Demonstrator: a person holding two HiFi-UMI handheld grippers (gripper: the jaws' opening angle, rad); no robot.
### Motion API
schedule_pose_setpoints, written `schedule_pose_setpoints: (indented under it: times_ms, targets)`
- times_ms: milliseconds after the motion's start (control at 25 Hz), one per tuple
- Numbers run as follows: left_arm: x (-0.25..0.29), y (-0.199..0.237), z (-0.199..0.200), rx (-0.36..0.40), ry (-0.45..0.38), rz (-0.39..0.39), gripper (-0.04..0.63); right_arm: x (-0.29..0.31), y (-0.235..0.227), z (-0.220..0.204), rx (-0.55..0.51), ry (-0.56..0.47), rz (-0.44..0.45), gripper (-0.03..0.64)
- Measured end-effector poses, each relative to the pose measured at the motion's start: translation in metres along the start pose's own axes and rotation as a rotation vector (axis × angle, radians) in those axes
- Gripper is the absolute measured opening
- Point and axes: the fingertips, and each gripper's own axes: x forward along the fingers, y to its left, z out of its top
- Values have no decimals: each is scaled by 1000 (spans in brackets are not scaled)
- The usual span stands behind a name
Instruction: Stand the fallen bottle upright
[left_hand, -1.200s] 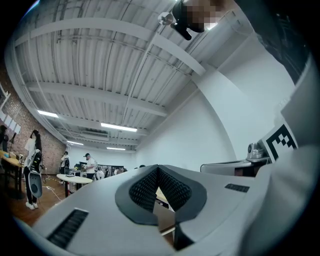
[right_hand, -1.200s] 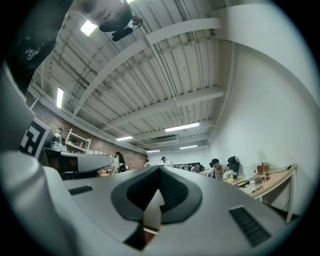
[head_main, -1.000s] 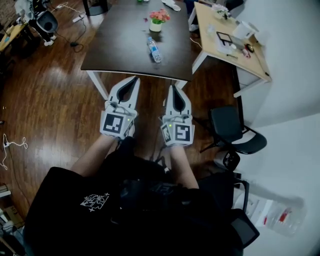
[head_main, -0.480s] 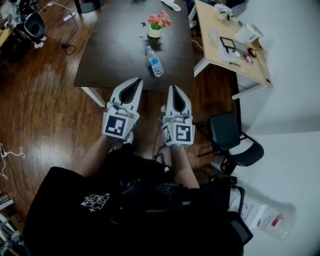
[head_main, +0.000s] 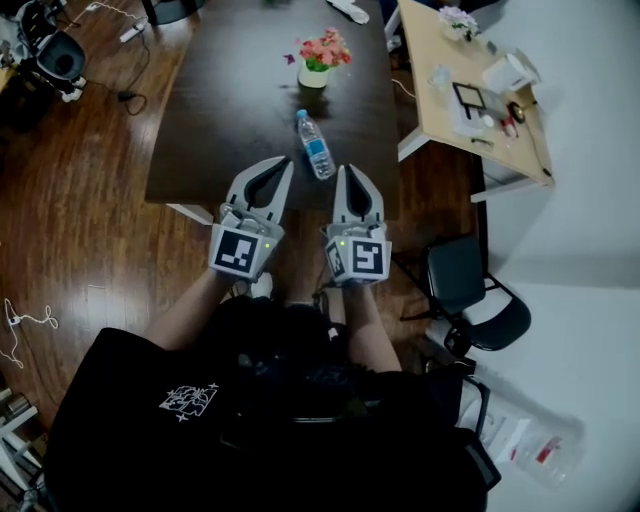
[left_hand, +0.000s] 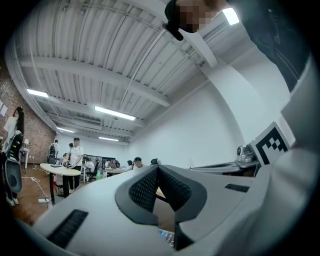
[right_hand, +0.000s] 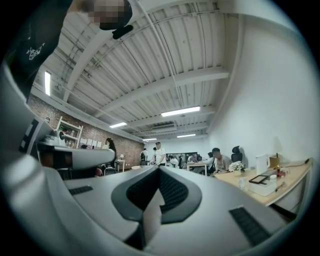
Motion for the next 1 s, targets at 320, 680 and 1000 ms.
schedule_pose_setpoints:
  times_ms: [320, 680, 1000]
  targets:
    - [27, 23, -13, 0, 20, 45, -5, 50, -20, -15, -18, 30, 50, 26]
    - [41, 40, -25, 8, 45, 142, -4, 82, -37, -58, -22, 146, 114, 42]
    - [41, 42, -36, 25, 60, 171, -3, 118, -43, -149, -61, 380, 224, 176]
